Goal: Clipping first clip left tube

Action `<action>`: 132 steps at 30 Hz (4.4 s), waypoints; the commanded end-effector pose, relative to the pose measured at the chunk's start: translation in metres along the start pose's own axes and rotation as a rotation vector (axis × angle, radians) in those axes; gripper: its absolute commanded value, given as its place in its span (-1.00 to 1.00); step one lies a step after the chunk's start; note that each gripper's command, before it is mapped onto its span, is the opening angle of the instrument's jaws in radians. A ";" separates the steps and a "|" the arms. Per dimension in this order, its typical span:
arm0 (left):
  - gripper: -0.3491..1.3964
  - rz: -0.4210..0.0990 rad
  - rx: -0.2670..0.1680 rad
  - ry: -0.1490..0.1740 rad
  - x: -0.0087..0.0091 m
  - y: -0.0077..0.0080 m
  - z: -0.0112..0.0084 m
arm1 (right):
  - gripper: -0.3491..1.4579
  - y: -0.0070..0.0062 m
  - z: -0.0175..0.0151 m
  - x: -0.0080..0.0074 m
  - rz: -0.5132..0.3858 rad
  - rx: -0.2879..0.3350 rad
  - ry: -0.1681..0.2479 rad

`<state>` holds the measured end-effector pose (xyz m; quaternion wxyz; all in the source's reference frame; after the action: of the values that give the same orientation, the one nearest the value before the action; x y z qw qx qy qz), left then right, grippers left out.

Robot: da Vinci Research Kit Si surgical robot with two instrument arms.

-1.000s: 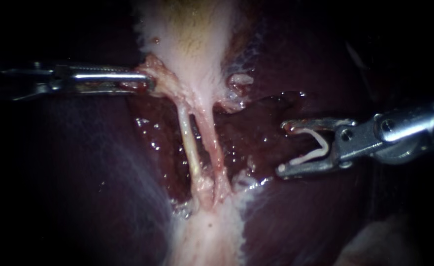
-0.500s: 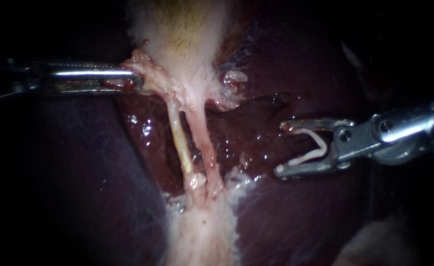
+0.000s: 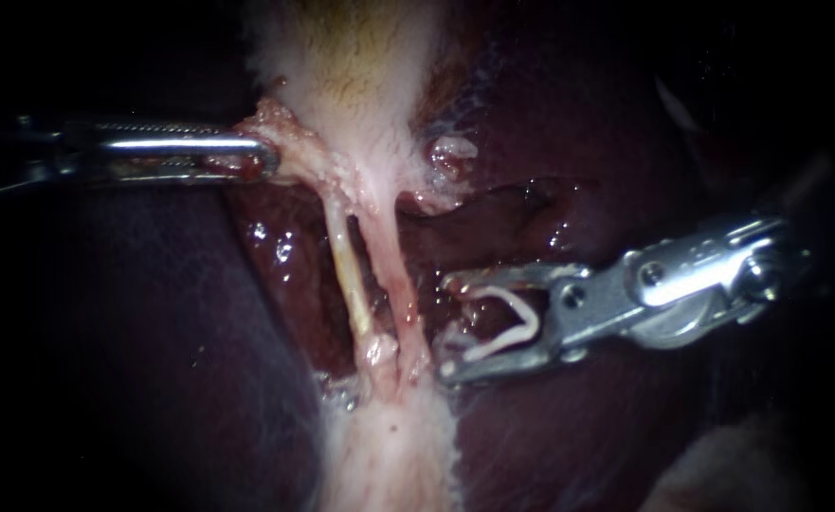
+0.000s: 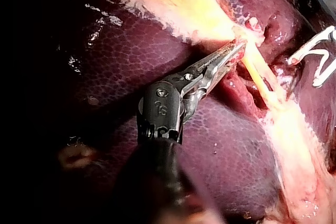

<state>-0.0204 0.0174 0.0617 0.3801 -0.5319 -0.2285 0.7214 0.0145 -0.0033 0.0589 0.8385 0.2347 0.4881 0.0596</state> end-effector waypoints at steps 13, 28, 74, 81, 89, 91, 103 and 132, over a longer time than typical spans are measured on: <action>-1.00 -0.001 -0.002 -0.001 0.0002 0.0007 0.0001 | -0.06 0.0018 0.0051 -0.0024 0.017 -0.001 -0.006; -1.00 0.000 -0.007 -0.002 0.0002 0.0013 0.0003 | -0.06 0.0051 0.0072 -0.0057 0.021 -0.004 -0.022; -1.00 0.002 -0.014 -0.003 -0.0003 -0.0011 0.0005 | -0.11 0.0008 0.0111 -0.0034 0.055 0.338 0.191; -1.00 0.001 -0.014 -0.003 -0.0002 -0.0013 0.0006 | -0.13 -0.0008 0.0118 -0.0022 0.054 0.368 0.196; -1.00 0.001 -0.014 -0.003 -0.0002 -0.0014 0.0006 | -0.15 -0.0014 0.0123 -0.0023 0.049 0.371 0.197; -1.00 0.002 -0.014 -0.003 -0.0002 -0.0014 0.0006 | -0.16 -0.0013 0.0124 -0.0024 0.049 0.370 0.197; -1.00 0.002 -0.014 -0.003 -0.0002 -0.0014 0.0006 | -0.40 -0.0012 0.0120 -0.0025 0.063 0.358 0.197; -1.00 0.002 -0.014 -0.003 -0.0003 -0.0014 0.0007 | -1.00 0.0001 0.0106 -0.0038 0.139 0.347 0.108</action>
<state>-0.0206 0.0181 0.0632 0.3754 -0.5335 -0.2336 0.7210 0.0215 -0.0079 0.0663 0.7522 0.4049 0.5179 0.0455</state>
